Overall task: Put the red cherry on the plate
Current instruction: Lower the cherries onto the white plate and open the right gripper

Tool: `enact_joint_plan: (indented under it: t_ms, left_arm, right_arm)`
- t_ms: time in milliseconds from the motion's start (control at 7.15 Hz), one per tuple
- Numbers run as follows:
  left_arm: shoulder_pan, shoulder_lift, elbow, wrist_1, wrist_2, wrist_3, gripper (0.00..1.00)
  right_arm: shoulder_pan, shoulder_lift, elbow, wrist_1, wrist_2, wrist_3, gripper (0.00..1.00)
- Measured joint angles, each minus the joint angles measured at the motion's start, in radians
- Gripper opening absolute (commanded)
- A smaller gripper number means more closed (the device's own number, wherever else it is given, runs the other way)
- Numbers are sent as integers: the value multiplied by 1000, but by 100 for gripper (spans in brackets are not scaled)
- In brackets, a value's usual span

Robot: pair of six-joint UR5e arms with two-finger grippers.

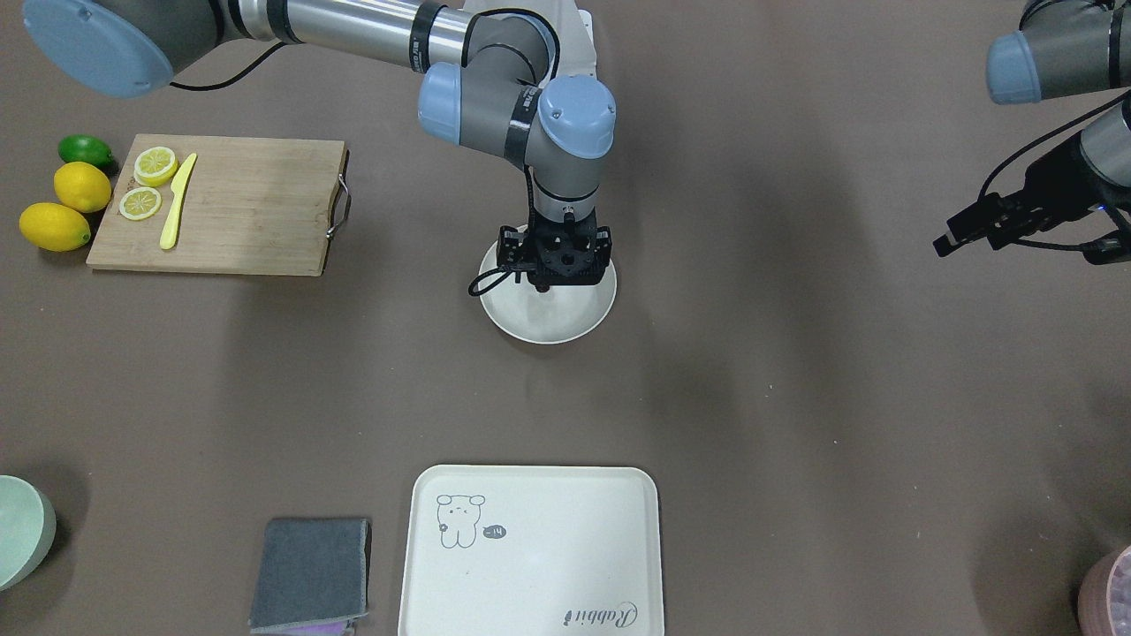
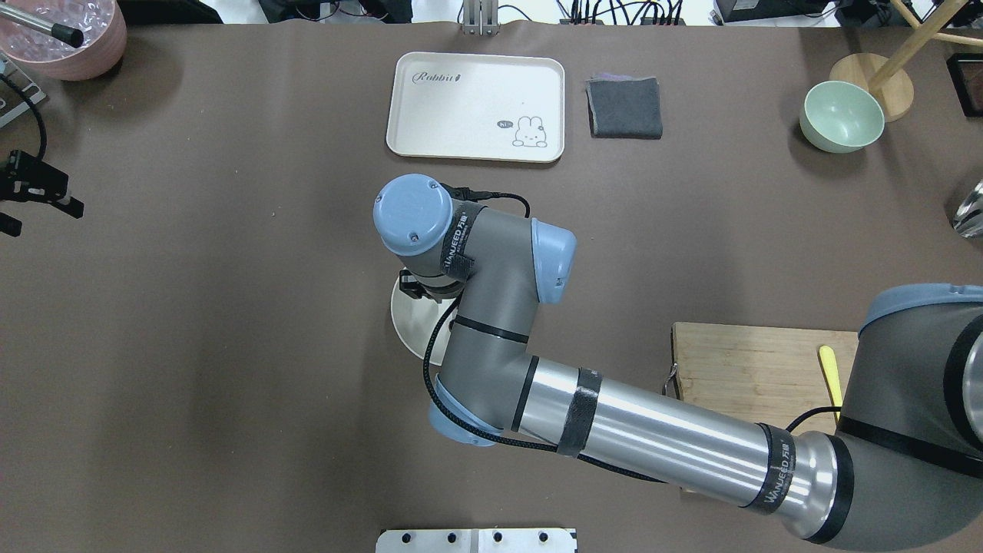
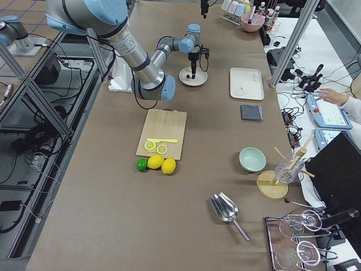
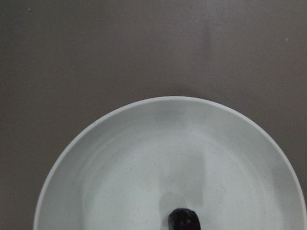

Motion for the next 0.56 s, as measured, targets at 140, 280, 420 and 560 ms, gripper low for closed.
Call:
enact_joint_plan:
  t_ms: [140,280,420,560]
  left_arm:
    - [0,0,-1,0,0,0,96]
    - [0,4,-1,0,0,0,96]
    - [0,10,-1,-1,0,3,96]
    - [0,17,-2,-4,0,10,96]
  right_arm:
    - [7,-12,72,-57,22,-3,100]
    - [21,-48,179,-131,44,-13,100]
    - [41,-104,295,-200,62,-42,100]
    - [69,-155,387,-261,77,-92,100]
